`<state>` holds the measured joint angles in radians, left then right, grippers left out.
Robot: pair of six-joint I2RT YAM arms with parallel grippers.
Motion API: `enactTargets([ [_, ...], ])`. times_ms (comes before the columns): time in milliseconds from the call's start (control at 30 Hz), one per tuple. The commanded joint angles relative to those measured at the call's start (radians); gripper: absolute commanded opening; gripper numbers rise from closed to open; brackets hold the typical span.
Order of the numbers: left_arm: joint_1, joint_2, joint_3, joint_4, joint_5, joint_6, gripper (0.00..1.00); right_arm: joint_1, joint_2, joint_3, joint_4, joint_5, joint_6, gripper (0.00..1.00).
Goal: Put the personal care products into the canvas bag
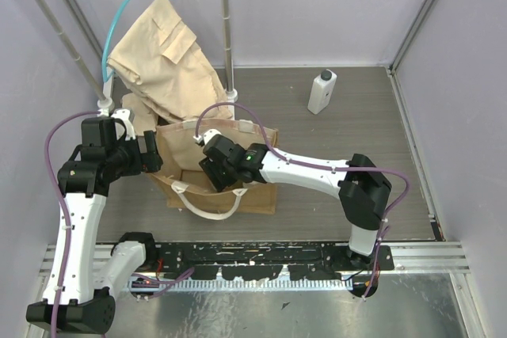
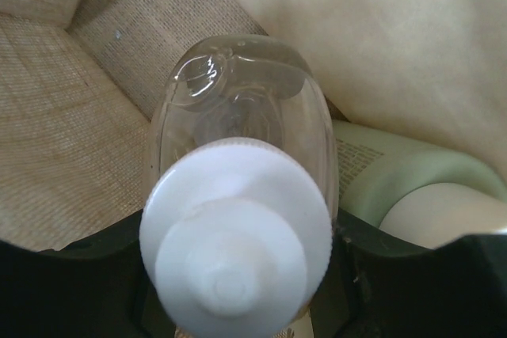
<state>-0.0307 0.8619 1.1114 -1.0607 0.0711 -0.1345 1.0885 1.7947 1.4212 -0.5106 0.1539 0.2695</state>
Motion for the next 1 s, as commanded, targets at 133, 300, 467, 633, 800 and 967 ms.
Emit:
enactTargets([
  [133, -0.002, 0.004, 0.027, 0.013, 0.002, 0.000, 0.98, -0.013, -0.049, 0.004, 0.067, 0.028, -0.004, 0.05],
  [300, -0.002, 0.005, 0.023, 0.013, 0.003, 0.000, 0.98, -0.012, -0.050, 0.010, 0.026, 0.013, 0.002, 0.50],
  [467, -0.002, 0.007, 0.025, 0.015, 0.012, -0.001, 0.98, -0.013, -0.079, 0.000, 0.024, 0.016, 0.005, 0.82],
  [633, -0.001, 0.004, 0.025, 0.013, 0.012, 0.000, 0.98, -0.013, -0.093, 0.018, 0.016, 0.003, -0.011, 0.94],
  [800, -0.001, 0.004, 0.029, 0.005, 0.010, 0.006, 0.98, -0.013, -0.106, 0.091, -0.009, -0.010, -0.039, 1.00],
  [967, -0.002, -0.002, 0.034, 0.000, 0.007, 0.006, 0.98, -0.030, -0.154, 0.199, -0.095, -0.002, -0.057, 1.00],
])
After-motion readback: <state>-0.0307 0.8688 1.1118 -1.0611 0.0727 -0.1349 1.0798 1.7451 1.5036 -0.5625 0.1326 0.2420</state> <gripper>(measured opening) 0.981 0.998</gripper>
